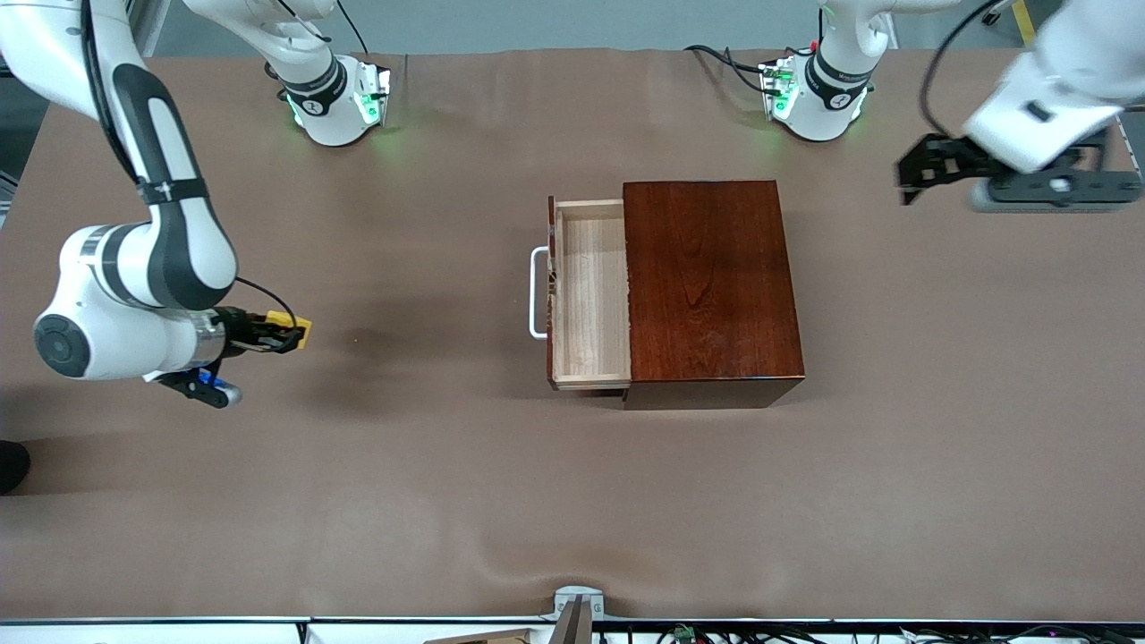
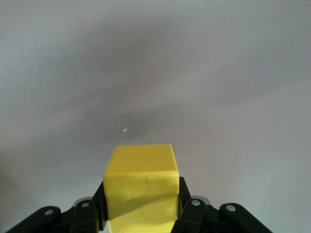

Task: Open drawer, take yellow block, close drawer
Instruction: 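Hold the cube with the right gripper while the left gripper reaches the drawer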

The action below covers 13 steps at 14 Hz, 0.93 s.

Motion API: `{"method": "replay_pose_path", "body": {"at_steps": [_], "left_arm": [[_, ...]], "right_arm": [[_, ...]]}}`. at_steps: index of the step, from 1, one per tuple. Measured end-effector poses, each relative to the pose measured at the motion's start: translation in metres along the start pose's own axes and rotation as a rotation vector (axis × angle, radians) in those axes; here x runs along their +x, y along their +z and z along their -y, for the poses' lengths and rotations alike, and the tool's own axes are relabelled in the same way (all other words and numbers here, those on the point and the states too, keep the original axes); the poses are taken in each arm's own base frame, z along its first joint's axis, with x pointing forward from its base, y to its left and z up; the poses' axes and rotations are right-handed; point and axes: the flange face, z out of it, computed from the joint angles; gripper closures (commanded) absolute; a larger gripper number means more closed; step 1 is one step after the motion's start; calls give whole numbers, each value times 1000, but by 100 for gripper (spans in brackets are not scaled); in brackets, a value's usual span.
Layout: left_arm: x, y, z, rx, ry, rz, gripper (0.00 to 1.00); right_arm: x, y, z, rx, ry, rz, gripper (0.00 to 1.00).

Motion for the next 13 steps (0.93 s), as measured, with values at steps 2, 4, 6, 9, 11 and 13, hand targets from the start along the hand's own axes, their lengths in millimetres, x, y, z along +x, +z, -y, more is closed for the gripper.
{"method": "replay_pose_path", "body": {"at_steps": [2,4,6,9,11,13], "left_arm": [[0,6,-54,-4,-48,7,0],[3,20,-110,-21,-104,28,0],[10,38,-163,-58,-183,44,0],[16,69,-243,-127,-336,57,0],[15,89,-290,-179,-440,63,0],[14,105,-327,-231,-539,72,0]], "right_arm": [[10,4,-26,-6,-72,-20,100],[23,10,-59,-5,-137,-38,100],[35,18,-87,-47,-174,-57,100],[47,31,-99,-121,-200,-81,100],[54,39,-105,-169,-217,-94,100],[58,55,-110,-188,-232,-125,100]]}}
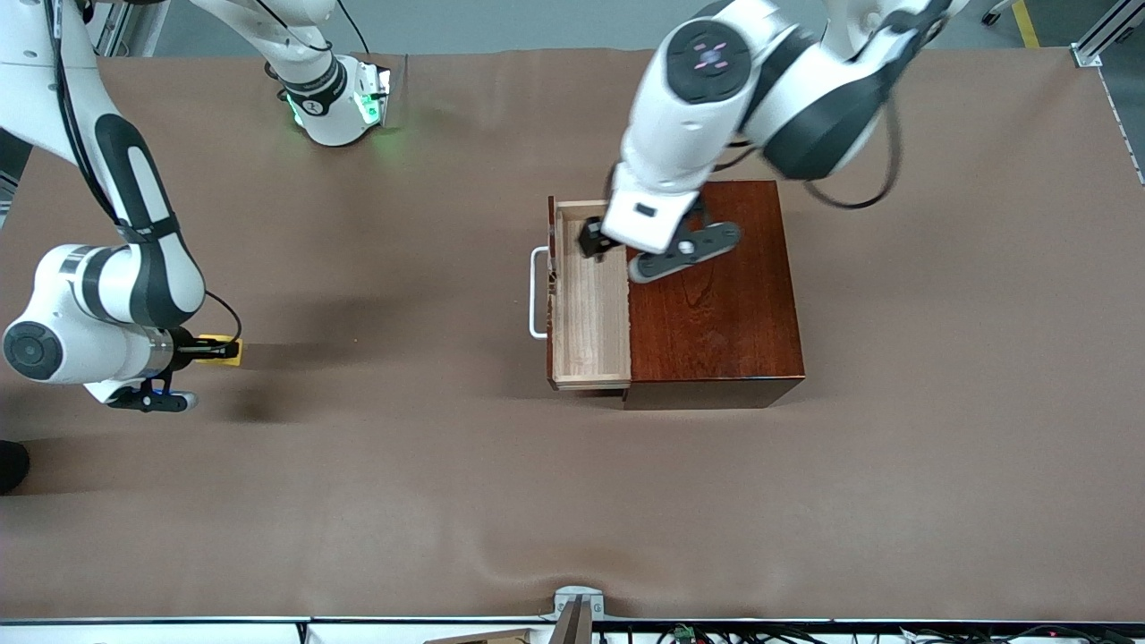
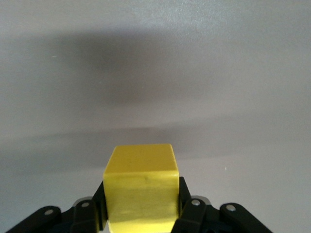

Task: Open drawer, take yellow block, close drawer
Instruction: 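Hold the cube with the right gripper while the left gripper reaches the drawer, then push the drawer shut with the left gripper while the right gripper drops the cube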

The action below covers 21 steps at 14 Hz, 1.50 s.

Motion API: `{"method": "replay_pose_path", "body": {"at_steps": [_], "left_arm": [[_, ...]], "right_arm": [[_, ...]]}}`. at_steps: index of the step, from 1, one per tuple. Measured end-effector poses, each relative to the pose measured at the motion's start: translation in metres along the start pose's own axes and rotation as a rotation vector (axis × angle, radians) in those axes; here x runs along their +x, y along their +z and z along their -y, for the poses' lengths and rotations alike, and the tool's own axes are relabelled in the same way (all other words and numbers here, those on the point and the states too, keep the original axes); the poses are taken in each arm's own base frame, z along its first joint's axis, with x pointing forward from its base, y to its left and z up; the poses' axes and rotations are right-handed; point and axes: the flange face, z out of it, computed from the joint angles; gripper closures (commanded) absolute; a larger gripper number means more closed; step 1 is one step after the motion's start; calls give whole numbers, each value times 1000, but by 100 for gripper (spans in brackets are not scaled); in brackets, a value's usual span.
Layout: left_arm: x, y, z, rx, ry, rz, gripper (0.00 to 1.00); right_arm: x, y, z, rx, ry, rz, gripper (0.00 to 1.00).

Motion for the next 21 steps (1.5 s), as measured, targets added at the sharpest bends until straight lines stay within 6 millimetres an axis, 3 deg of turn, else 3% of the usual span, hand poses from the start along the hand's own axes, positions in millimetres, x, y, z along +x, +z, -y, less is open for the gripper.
{"method": "replay_pose_path", "body": {"at_steps": [2,5,9,10,11,15,18,21], "left_arm": [[-14,25,-25,-48,-113,7,0],[-36,72,-57,-94,-242,-47,0],[-85,135,-92,-176,-386,-110,0],[-89,148,-97,-204,-433,-106,0],[-89,160,-100,-218,-475,-105,0],[-84,208,-99,-200,-596,-121,0],[-79,231,-96,-174,-650,-127,0],[-71,243,-91,-149,-672,-142,0]], "right_arm": [[-4,19,-2,-3,-3,-16,100],[-7,29,-4,0,0,-19,100],[-10,36,-8,4,6,-31,55],[-10,37,-10,5,9,-34,9],[-10,37,-12,5,12,-35,0],[-10,37,-11,6,11,-35,0],[-12,35,-9,7,8,-22,0],[-16,12,-5,4,1,-17,0]]}}
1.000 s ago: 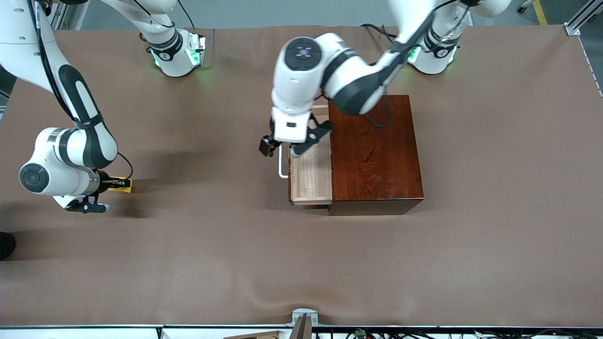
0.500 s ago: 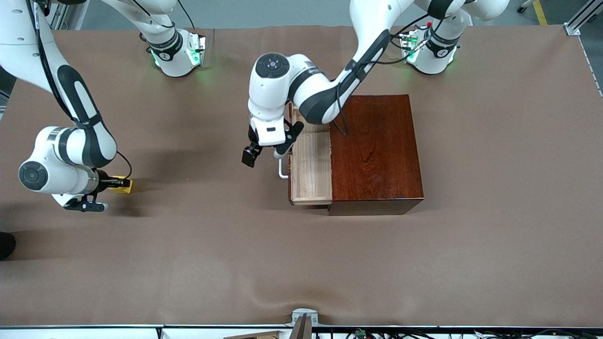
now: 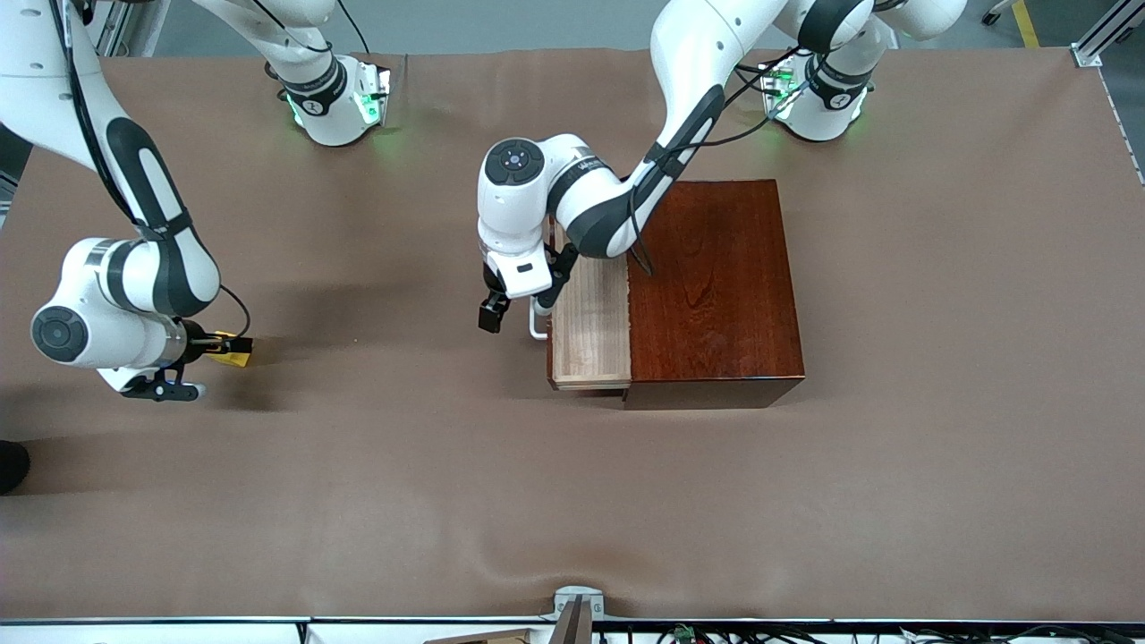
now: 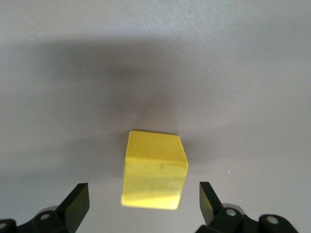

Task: Open drawer, take yellow block, close drawer
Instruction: 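Push the drawer shut with the left gripper while the right gripper drops the cube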

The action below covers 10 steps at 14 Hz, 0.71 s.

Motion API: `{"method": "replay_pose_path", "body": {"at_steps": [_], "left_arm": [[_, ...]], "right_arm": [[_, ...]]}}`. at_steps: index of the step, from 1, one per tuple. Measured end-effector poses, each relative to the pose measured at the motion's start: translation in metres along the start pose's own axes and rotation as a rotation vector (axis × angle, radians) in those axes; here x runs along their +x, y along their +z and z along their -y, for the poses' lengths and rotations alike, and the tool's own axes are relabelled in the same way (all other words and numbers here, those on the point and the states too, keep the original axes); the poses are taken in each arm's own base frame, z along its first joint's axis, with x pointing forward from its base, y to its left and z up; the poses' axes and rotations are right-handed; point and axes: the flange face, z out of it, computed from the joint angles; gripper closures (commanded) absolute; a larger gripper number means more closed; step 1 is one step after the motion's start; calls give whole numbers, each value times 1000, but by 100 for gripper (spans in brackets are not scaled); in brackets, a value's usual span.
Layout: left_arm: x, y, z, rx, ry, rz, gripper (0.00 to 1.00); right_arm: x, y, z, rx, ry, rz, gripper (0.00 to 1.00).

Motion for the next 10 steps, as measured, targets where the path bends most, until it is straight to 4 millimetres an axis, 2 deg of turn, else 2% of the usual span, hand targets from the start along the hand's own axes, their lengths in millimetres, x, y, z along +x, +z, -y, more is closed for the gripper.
{"method": "replay_pose_path", "body": {"at_steps": [2,5,8,10], "left_arm": [[3,2,0,13,-26,-14,0],[12,2,-1,55,-51,-56,0],[35,3,-3,133,-72,-120,0],[53,5,-6,175,-78,-148,0]], "right_arm": [[-4,-24,6,-4,-10,-10,0],[-12,-68,27,-11,-43,-26,0],[-24,-128,48,-14,-66,-48,0],[-36,-165,52,7,-57,-74,0]]}}
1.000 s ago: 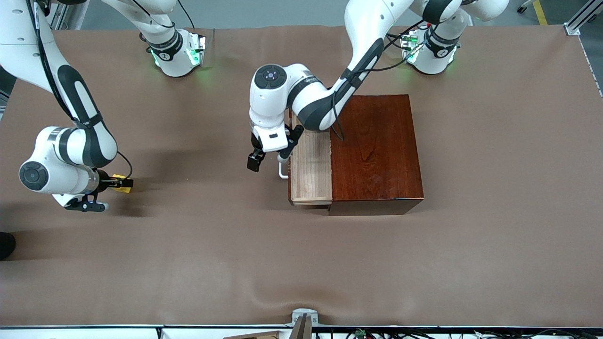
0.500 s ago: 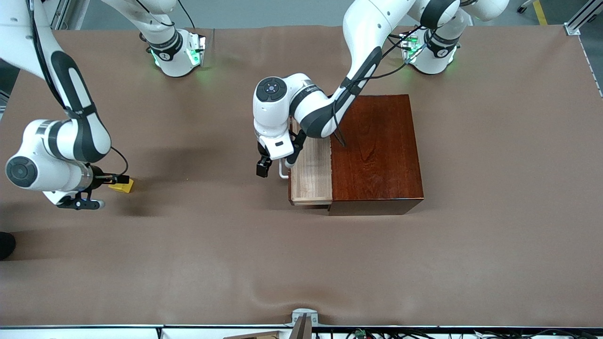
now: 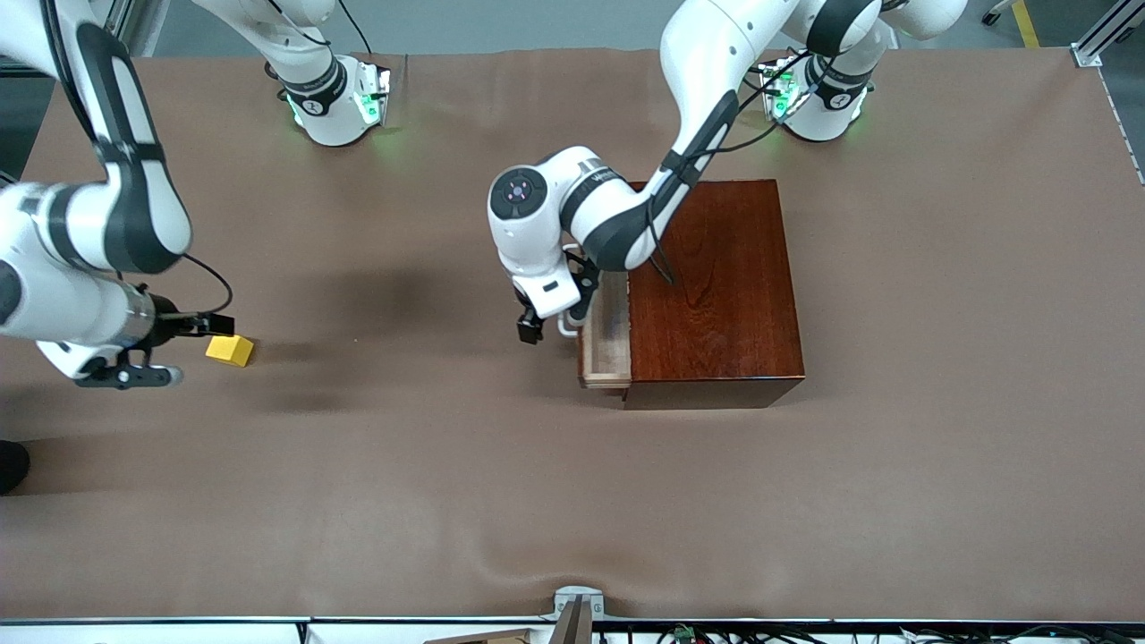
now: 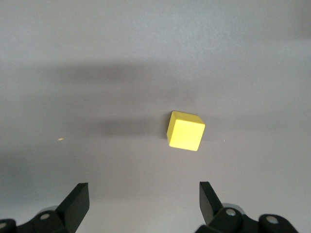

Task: Open drawer, take yellow block, close drawer
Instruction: 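Push the drawer shut with the left gripper while the right gripper drops the cube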

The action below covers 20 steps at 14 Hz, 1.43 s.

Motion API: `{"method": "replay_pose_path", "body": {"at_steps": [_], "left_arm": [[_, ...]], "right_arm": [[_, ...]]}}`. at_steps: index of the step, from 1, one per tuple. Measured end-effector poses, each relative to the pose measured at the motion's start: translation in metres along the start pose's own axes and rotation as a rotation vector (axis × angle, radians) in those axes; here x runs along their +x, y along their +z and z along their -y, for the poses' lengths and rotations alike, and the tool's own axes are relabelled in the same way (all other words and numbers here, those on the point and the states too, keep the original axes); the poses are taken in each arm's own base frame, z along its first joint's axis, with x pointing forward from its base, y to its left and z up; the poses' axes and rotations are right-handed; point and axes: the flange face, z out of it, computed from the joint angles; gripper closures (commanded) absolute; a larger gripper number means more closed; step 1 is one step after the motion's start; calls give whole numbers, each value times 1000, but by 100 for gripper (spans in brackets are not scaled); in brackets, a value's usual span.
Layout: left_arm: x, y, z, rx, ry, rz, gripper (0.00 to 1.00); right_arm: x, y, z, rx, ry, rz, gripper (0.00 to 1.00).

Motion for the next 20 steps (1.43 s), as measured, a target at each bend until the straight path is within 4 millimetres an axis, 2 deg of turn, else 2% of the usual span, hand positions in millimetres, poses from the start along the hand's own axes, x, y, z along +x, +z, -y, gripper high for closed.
{"method": "replay_pose_path", "body": {"at_steps": [3,8,10,14,17,18,20], "left_arm": [[20,3,-4,56,-17,-37,0],[35,8,-3,114,-30,-81,0],[40,9,-3,130,-36,-94,0],[44,10,-2,144,-40,-107,0],[44,5,-3,139,-40,-104,0],[44,-5,-4,128,-40,-96,0],[45,-45,-7,81,-22,-66,0]], "right_arm": [[-20,-52,16,-8,-16,13,0],[-51,-165,53,-29,-65,-1,0],[-62,-194,63,-34,-79,-23,0],[-82,-237,66,-37,-80,-47,0],[-90,-254,65,-36,-77,-66,0],[-92,-257,64,-36,-75,-69,0],[-96,-261,63,-32,-72,-69,0]]}}
